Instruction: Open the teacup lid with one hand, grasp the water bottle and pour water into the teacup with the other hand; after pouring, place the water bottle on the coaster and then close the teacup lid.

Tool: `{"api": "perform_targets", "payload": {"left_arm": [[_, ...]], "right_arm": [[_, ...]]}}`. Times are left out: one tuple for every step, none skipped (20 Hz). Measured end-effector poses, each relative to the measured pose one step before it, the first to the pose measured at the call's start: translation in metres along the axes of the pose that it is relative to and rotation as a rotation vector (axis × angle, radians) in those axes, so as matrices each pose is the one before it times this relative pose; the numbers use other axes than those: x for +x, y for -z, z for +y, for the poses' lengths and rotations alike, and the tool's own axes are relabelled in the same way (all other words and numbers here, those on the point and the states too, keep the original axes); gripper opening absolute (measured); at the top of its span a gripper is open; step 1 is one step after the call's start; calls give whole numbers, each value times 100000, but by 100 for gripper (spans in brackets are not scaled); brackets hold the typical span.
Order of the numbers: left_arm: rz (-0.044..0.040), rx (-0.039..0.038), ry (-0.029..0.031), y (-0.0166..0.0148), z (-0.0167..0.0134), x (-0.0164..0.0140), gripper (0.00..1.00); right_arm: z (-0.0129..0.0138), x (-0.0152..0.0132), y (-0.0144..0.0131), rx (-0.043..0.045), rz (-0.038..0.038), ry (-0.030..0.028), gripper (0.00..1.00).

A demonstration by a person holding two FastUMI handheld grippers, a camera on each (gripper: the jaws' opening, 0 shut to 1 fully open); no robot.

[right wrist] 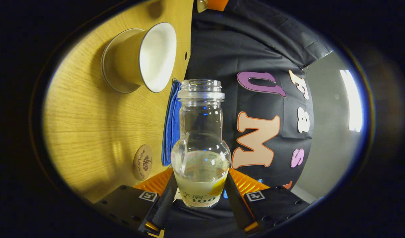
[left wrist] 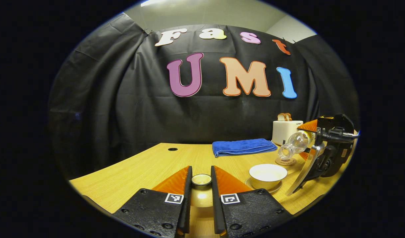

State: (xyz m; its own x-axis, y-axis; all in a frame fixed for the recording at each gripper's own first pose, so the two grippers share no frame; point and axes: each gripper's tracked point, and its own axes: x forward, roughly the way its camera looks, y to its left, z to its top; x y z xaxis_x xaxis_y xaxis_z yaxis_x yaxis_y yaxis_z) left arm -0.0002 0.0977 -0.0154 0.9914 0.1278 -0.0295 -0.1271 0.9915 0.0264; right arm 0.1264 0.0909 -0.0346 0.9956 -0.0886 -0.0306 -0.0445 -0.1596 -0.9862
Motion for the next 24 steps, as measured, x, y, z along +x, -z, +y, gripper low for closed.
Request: {"api": "perform_targets", "payload": {"left_arm": [[-10,2,-19,42,-1,-62,26],[2,26,-7,-49,-30,55,26],[-56,31,-20,27,6,-21,26],[-44,-31,12,-66,14,10,26],[65,-1,13,69,25,6,26],[9,-17,-1,12,-70,44,26],[4,-20,7,-9,48,-52,26],[47,10,5,-8,12,12,26],[-20,-14,-5,51,0,1,26],[-4,-7,3,-15,-30,15,26],[-7,-22,2,16,20,3,26],[59,-33,6,-35,29,16,26],[-23,-28,10,55,-12,-37,26],[18,-5,5,-62,15,-1,26],[-20,46,-9,65,-13,-8,26],[-56,90,15,-67,29,-24,26],[81,-56,9,23,-53,63,26],[39,20,16,21,33,-17,26],[-42,-66,11,7,-13,5,26],[22,12,-3,-49,28,-22,26],[-1,-54,-12,43,-30,54,26],[-39,27,7,-23,4,42,26],[60,-9,-11,60,-10,-44,26],[2,-1,5,-41,-3,33,26]], "right_arm": [[-130,238,-308,-2403,-960,681,80],[-196,-120,-181,-2548,-1177,805,80],[-220,-62,-304,-2198,-880,738,80],[-91,24,-250,-1343,-851,129,81],[-87,47,-218,-1285,-715,268,80],[-184,183,-67,-1707,-684,924,80],[-299,7,-277,-1700,-638,886,80],[-266,-14,-55,-1260,-551,625,81],[-241,36,-118,-929,-528,357,80],[-294,-2,-111,-1163,-440,686,81],[-162,106,-66,-944,-602,687,81],[-214,-28,-36,-789,-583,445,81],[-83,106,74,-786,-181,-47,82],[-335,80,6,-1361,-105,423,80],[-196,68,9,-1951,-368,916,80],[-318,31,-86,-2263,-393,1527,80],[-282,18,-35,-1773,-696,963,81],[-130,181,-102,-979,-330,451,81],[58,-84,121,-543,15,73,81],[-111,120,104,-459,-47,283,82],[-111,75,40,-270,-103,252,81],[-113,29,-80,-25,-556,625,80],[-152,-14,7,-529,-406,761,80],[-397,-54,-29,-1074,-462,1000,80]]}}
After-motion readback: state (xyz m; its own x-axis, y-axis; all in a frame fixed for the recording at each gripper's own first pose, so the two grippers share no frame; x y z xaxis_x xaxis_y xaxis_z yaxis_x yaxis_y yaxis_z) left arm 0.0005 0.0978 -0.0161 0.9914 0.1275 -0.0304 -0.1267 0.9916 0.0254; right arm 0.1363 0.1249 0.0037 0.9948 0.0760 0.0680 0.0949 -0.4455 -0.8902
